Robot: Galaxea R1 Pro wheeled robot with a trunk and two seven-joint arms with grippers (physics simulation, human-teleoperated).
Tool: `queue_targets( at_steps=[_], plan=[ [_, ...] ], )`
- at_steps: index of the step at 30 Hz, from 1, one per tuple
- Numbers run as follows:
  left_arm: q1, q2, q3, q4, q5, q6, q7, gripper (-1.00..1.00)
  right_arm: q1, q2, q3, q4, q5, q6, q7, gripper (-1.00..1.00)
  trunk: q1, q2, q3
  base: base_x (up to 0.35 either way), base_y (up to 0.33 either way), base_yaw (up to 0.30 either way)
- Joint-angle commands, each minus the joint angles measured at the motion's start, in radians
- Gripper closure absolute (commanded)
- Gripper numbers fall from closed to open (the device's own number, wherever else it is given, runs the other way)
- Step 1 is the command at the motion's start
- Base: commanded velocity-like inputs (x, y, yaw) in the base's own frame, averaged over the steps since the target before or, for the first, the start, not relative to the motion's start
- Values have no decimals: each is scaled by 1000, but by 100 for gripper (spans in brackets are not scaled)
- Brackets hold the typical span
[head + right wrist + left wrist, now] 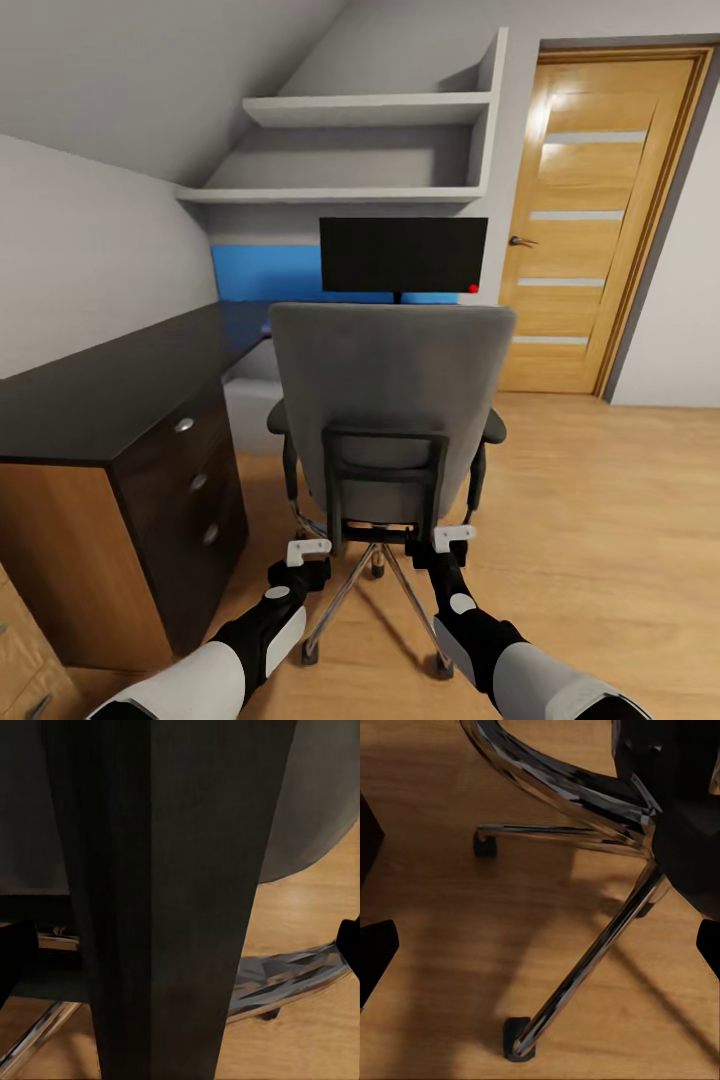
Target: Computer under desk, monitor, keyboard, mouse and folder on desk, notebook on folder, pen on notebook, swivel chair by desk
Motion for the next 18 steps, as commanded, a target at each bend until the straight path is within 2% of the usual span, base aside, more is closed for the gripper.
queue_targets(
  at_steps=[1, 18],
  plan=[
    [-1, 0, -7, 0, 5, -4, 4, -100, -2, 0, 7, -1, -3, -4, -4, -100, 0, 0, -1, 321, 0, 0],
    [-1, 0, -7, 0, 5, -4, 6, -100, -2, 0, 7, -1, -3, -4, -4, -100, 0, 0, -1, 321, 0, 0]
  ],
)
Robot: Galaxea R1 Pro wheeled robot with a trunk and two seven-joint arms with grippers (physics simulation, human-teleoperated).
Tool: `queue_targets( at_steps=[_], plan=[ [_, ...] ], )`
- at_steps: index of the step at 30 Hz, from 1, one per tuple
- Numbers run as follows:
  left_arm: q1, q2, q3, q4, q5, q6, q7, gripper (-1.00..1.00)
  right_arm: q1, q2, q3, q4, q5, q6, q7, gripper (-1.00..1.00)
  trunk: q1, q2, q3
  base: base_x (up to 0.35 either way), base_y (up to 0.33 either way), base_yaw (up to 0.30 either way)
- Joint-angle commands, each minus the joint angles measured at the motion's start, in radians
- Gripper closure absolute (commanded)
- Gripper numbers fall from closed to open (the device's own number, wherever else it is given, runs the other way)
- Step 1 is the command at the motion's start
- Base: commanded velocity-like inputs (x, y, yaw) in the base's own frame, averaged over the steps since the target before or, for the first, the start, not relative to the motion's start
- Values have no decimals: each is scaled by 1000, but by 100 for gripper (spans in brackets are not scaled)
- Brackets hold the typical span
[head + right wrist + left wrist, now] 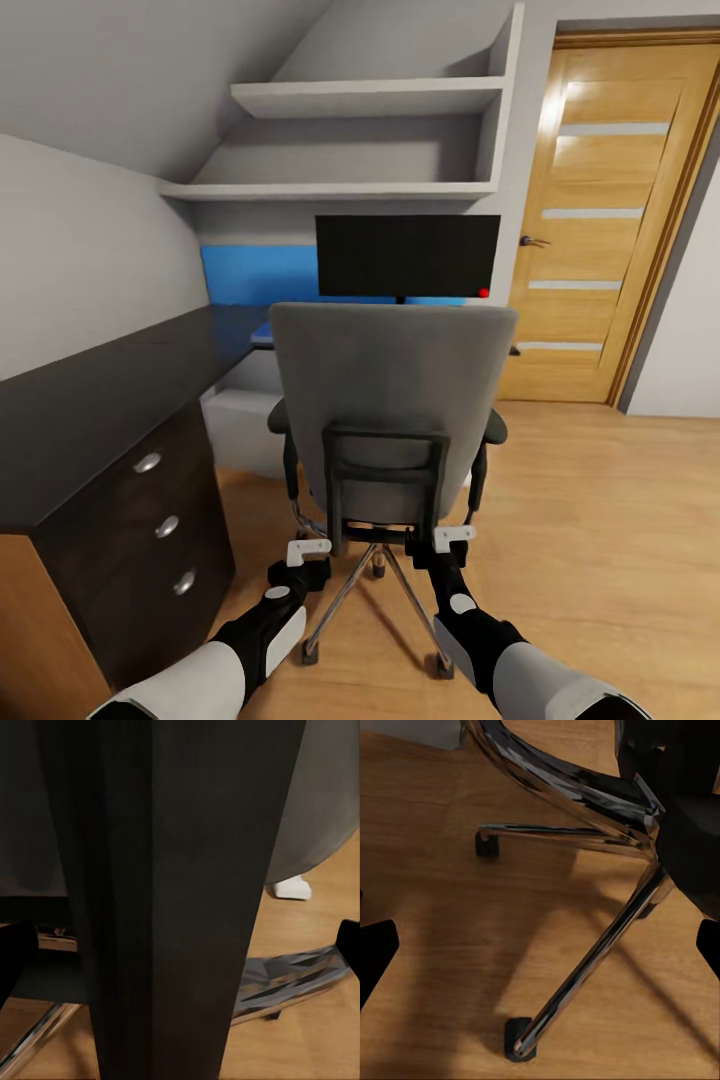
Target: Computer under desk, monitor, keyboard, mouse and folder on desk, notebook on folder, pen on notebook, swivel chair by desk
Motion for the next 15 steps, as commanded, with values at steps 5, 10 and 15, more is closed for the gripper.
queue_targets(
  at_steps=[5, 10, 15],
  plan=[
    [-1, 0, -7, 0, 5, -4, 5, -100, -2, 0, 8, -1, -1, -4, -4, -100, 0, 0, -1, 321, 0, 0],
    [-1, 0, -7, 1, 5, -4, 5, -100, -2, 0, 8, -1, -1, -4, -4, -100, 0, 0, -1, 321, -35, 0],
    [-1, 0, -7, 1, 5, -4, 5, -100, -2, 0, 8, -1, -1, -4, -4, -100, 0, 0, -1, 321, -72, 0]
  ],
)
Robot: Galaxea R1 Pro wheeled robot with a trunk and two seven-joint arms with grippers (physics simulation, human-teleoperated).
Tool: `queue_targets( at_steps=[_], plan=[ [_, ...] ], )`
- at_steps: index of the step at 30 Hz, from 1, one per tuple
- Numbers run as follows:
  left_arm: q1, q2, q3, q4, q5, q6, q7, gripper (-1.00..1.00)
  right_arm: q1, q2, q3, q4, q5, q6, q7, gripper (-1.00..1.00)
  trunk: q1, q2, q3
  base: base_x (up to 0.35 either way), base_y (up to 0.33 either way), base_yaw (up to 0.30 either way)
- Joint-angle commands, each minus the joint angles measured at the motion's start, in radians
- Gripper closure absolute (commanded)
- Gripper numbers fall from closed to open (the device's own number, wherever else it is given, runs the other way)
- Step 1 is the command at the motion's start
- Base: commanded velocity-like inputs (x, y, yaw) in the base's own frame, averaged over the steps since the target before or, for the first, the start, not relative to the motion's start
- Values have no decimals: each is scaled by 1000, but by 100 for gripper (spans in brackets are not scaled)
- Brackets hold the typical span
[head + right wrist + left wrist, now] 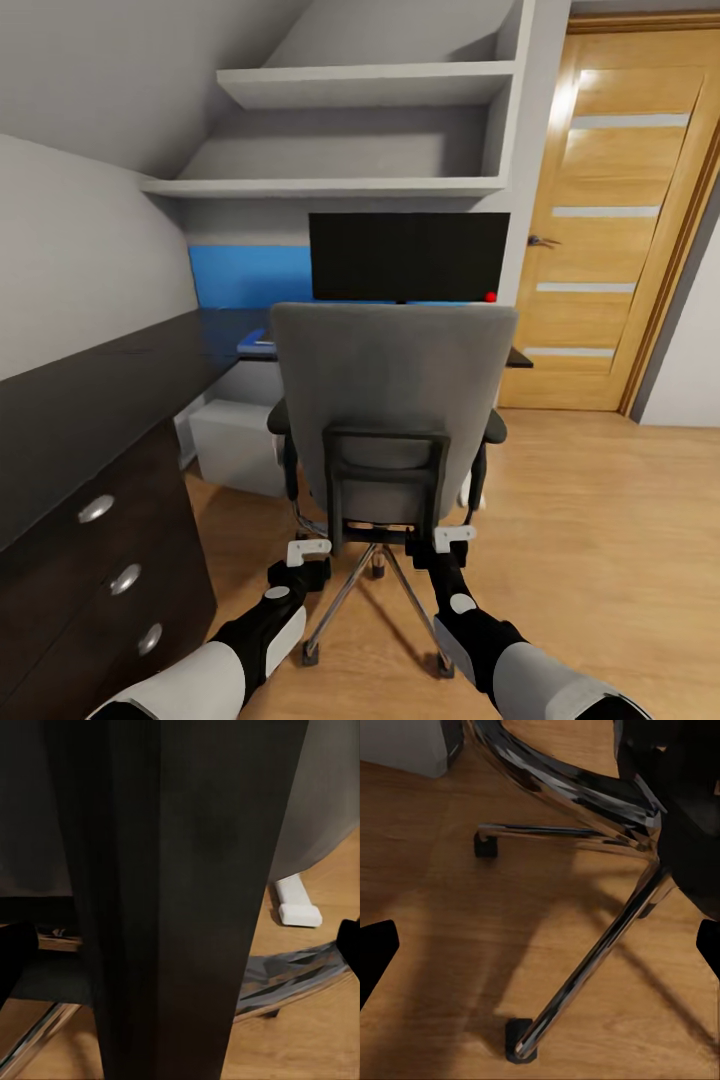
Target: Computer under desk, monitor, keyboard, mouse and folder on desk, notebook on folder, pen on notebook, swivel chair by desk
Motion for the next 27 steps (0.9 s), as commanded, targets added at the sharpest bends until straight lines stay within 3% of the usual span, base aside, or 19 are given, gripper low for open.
queue_targets(
  at_steps=[1, 11, 27],
  plan=[
    [-1, 0, -7, 0, 5, -4, 5, -100, -2, 0, 8, -2, 1, -3, -4, -100, 0, -1, -1, 321, -75, 0],
    [-1, 0, -7, 1, 5, -4, 4, -100, -2, 0, 8, -2, 1, -3, -4, -100, 0, -1, -1, 322, -66, 0],
    [-1, 0, -7, 1, 5, -4, 4, -100, -2, 0, 8, -2, 1, -3, -4, -100, 0, -1, -1, 310, 63, 0]
  ],
)
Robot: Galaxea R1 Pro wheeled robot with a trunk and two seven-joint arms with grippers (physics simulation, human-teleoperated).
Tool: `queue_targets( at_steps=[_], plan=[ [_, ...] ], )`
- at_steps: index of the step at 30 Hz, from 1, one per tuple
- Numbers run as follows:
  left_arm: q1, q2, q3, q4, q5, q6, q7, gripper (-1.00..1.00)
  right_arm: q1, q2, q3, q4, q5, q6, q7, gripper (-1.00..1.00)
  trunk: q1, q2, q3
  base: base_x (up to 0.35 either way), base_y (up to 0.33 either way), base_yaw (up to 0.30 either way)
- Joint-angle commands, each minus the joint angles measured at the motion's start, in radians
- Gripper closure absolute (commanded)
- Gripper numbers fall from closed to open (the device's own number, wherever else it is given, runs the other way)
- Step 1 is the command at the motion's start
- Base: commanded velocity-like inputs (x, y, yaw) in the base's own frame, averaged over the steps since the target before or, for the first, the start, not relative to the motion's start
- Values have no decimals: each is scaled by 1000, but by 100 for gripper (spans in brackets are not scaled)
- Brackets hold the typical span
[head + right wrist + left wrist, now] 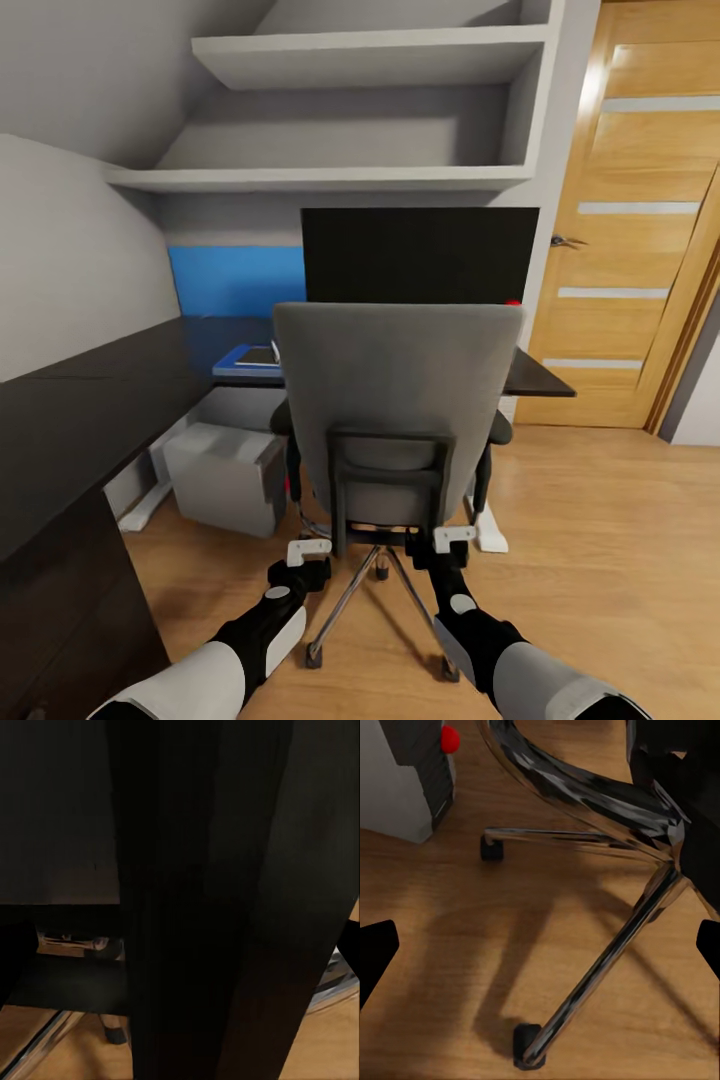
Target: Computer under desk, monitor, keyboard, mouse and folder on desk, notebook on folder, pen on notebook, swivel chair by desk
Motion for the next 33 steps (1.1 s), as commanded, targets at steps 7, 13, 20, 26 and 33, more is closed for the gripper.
queue_targets(
  at_steps=[7, 13, 20, 26, 33],
  plan=[
    [-1, 0, -7, 1, 7, -4, 4, -100, -1, 0, 8, -4, 0, -3, -4, -100, 0, 0, -1, 269, -41, 0],
    [-1, 0, -7, 1, 7, -4, 4, -100, -1, 0, 8, -4, 0, -3, -4, -100, 0, 0, -1, -68, -5, 0],
    [-1, 0, -7, 1, 7, -4, 4, -100, -1, 0, 8, -4, 0, -3, -4, -100, 0, 0, -1, -323, 0, 0],
    [-1, 0, -7, 1, 7, -4, 4, -100, -1, 0, 7, -4, 0, -5, -4, -100, 0, 0, -1, -336, 0, 0],
    [-1, 0, -7, 1, 7, -4, 4, -100, -1, -1, 6, -4, 0, -6, -4, -100, 0, 0, -1, -337, 0, 0]
  ],
)
